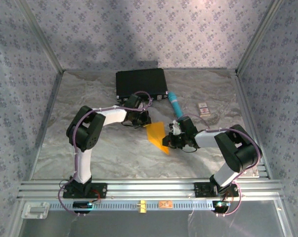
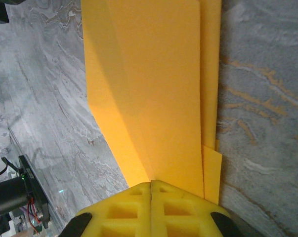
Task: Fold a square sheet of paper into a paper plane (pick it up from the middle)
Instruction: Fourth fold the wing at the center of the table.
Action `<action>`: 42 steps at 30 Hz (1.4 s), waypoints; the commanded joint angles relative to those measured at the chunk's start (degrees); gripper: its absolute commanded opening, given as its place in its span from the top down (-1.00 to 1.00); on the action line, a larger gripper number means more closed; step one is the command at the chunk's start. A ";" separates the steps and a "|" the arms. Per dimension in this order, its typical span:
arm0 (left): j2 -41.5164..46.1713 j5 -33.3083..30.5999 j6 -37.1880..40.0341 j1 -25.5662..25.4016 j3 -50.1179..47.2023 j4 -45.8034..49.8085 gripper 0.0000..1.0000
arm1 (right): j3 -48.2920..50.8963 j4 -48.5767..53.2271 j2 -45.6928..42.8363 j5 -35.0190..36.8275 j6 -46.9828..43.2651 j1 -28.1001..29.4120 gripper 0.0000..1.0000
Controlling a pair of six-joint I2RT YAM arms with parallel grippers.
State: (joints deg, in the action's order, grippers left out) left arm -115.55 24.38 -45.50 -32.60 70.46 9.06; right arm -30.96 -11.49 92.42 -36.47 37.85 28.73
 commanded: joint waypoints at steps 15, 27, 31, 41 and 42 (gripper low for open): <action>5.92 -5.36 3.14 2.56 -1.01 2.11 0.85 | 2.92 9.38 2.82 2.10 -1.37 -0.56 1.00; 8.01 -1.61 0.46 -7.31 -4.02 -3.06 0.80 | 2.91 9.35 2.83 1.93 -1.33 -0.62 1.00; 4.37 -1.36 -0.62 -9.94 -4.24 -4.11 0.83 | 2.91 9.21 2.82 1.91 -1.37 -0.61 1.00; 1.46 -5.68 1.00 -8.79 -7.22 -1.80 0.84 | 1.48 9.51 0.44 -0.11 -1.35 -0.41 1.00; 1.31 -5.68 1.27 -8.70 -7.47 -1.57 0.84 | 0.86 10.41 -0.63 -0.02 -1.37 -0.14 1.00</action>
State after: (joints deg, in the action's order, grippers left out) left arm -112.46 23.11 -45.76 -41.91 64.34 3.84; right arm -31.07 -10.61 92.27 -37.91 37.82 28.21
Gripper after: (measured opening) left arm 0.082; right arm 0.051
